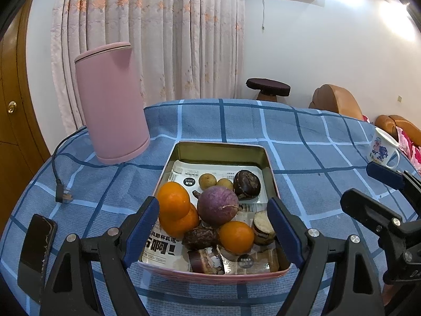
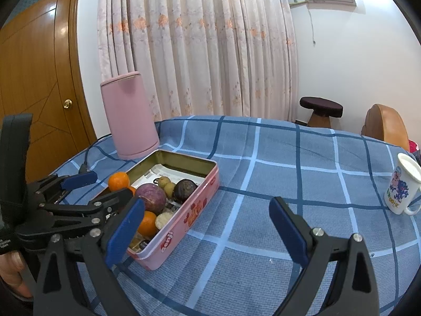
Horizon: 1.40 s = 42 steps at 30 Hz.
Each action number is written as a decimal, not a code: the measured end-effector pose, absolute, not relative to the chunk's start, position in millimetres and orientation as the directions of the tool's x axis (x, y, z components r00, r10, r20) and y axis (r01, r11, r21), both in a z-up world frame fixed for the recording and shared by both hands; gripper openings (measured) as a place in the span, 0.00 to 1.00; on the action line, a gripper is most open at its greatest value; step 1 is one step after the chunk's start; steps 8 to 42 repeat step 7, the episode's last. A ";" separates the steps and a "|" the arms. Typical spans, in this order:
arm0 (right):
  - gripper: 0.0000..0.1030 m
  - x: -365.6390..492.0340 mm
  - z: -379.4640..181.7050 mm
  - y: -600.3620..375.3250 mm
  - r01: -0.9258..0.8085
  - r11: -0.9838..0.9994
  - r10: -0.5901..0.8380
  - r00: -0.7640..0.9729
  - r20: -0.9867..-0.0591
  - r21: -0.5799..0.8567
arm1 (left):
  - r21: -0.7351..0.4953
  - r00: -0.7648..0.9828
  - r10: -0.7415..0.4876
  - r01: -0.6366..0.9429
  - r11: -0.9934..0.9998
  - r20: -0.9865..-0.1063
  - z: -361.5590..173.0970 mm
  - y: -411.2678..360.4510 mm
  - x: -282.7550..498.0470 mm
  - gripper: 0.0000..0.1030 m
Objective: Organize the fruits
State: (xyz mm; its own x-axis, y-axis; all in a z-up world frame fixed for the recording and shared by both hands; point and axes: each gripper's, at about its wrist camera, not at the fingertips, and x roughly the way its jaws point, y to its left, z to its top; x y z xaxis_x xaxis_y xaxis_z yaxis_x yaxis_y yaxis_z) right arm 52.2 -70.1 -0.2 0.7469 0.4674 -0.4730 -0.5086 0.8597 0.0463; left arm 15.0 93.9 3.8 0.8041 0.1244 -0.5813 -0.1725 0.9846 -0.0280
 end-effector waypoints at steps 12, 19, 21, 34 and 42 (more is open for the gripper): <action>0.95 54.9 -2.3 -74.8 -0.498 0.867 0.448 0.752 -0.484 0.029 | -0.007 0.808 0.132 -0.167 0.986 -0.574 4.4 88.7 16.0 0.83; 0.95 54.9 -2.3 -74.8 -0.498 0.867 0.448 0.752 -0.484 0.029 | -0.007 0.808 0.132 -0.167 0.986 -0.574 4.4 88.7 16.0 0.83; 0.95 54.9 -2.3 -74.8 -0.498 0.867 0.448 0.752 -0.484 0.029 | -0.007 0.808 0.132 -0.167 0.986 -0.574 4.4 88.7 16.0 0.83; 0.95 54.9 -2.3 -74.8 -0.498 0.867 0.448 0.752 -0.484 0.029 | -0.007 0.808 0.132 -0.167 0.986 -0.574 4.4 88.7 16.0 0.83; 0.95 54.9 -2.3 -74.8 -0.498 0.867 0.448 0.752 -0.484 0.029 | -0.007 0.808 0.132 -0.167 0.986 -0.574 4.4 88.7 16.0 0.83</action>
